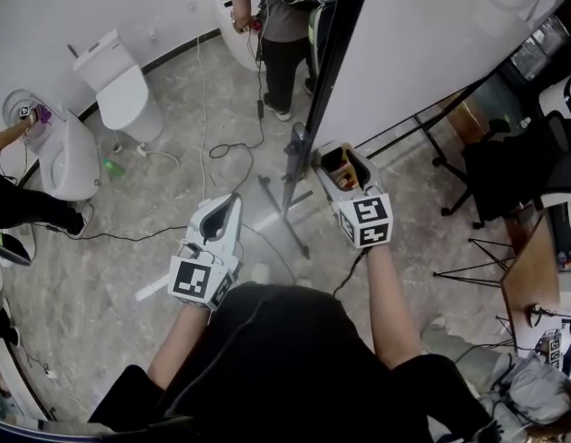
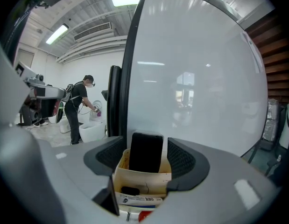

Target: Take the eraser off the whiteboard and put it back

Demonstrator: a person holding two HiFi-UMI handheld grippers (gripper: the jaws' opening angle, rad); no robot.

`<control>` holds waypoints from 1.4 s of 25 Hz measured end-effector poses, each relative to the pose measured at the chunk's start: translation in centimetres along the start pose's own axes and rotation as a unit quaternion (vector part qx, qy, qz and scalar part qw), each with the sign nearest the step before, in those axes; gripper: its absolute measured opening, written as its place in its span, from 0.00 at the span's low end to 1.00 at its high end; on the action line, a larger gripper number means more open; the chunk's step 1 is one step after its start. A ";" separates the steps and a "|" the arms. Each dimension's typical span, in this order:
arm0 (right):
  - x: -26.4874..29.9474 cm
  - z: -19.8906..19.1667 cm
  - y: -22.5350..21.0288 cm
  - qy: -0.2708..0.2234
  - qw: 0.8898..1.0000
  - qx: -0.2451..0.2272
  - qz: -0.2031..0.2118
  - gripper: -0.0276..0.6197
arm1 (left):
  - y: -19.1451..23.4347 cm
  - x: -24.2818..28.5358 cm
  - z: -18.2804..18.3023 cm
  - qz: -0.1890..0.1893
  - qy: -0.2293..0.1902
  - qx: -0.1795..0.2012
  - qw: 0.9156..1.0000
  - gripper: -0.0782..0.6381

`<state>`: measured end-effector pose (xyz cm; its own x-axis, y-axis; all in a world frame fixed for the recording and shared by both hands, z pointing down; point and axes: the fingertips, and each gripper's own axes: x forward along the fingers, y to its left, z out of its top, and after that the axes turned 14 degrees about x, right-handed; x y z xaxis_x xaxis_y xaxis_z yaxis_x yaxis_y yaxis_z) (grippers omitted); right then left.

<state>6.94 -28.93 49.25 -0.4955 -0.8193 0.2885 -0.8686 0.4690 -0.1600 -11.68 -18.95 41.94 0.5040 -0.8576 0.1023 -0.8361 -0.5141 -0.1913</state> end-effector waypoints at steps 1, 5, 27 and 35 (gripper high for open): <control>-0.3 0.2 0.1 -0.003 1.000 -0.001 0.002 0.51 | -0.2 0.0 0.1 -0.003 -0.003 0.001 1.000 0.12; -1.7 0.7 0.7 -0.018 1.000 -0.001 0.013 0.51 | -1.2 0.3 0.1 -0.020 -0.015 0.006 1.000 0.12; -11.8 1.9 0.0 -0.088 0.995 0.036 -0.008 0.19 | -7.0 2.3 2.9 -0.087 -0.043 0.030 0.995 0.12; -15.8 3.3 1.0 -0.122 0.992 0.040 -0.008 0.08 | -8.5 2.8 3.5 -0.103 -0.051 0.032 0.993 0.12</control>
<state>13.91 -16.56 41.45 -0.4590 -0.8867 0.0565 -0.8694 0.4351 -0.2342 -2.36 -16.93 40.43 0.6849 -0.7272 0.0469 -0.6994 -0.6740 -0.2378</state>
